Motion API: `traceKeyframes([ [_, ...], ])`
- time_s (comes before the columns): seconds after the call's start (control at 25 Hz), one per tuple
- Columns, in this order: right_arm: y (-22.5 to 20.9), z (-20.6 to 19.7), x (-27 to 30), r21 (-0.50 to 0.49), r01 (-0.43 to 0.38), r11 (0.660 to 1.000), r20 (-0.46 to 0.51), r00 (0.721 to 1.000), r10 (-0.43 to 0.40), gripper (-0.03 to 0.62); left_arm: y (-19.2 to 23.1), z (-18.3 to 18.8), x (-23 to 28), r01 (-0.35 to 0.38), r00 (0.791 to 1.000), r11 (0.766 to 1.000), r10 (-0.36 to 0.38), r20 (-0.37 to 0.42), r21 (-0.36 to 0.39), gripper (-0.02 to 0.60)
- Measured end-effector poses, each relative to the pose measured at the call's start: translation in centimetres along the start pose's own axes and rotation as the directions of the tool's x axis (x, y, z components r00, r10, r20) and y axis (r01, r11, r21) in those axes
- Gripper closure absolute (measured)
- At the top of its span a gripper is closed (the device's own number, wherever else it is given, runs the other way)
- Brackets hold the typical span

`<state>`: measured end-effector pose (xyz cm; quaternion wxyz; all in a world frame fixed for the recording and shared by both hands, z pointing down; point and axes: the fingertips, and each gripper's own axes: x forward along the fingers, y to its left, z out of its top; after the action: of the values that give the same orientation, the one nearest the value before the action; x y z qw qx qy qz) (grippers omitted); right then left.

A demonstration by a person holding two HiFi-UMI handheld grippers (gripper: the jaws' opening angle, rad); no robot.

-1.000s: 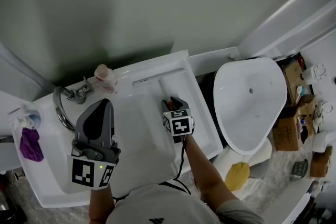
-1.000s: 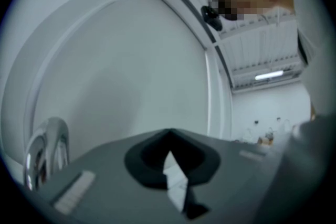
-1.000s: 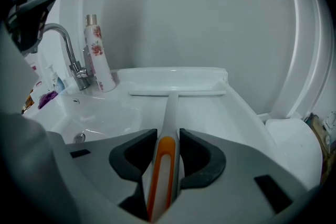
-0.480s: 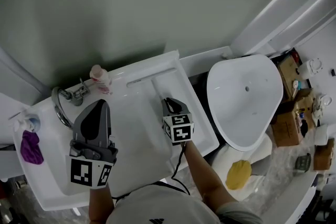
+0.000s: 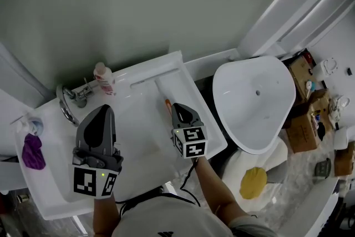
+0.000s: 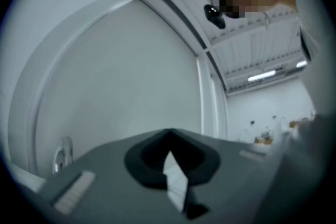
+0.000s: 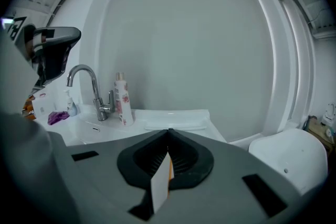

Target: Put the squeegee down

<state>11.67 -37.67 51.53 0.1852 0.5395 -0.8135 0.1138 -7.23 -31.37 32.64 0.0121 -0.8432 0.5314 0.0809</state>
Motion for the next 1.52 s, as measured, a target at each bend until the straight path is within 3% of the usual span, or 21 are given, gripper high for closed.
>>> traceKeyframes([
  [0.68, 0.3, 3.9, -11.9, 0.027, 0.065, 0.998, 0.177, 0.982, -0.069, 0.592, -5.4, 3.8, -5.0, 0.053, 0.997, 0.998, -0.054, 0.06, 0.02, 0.574],
  [1.52, 1.2, 8.0, -25.0, 0.061, 0.15, 0.987, 0.372, 0.914, -0.162, 0.592, -8.6, 7.6, -10.5, 0.076, 0.989, 0.996, -0.082, 0.127, 0.051, 0.574],
])
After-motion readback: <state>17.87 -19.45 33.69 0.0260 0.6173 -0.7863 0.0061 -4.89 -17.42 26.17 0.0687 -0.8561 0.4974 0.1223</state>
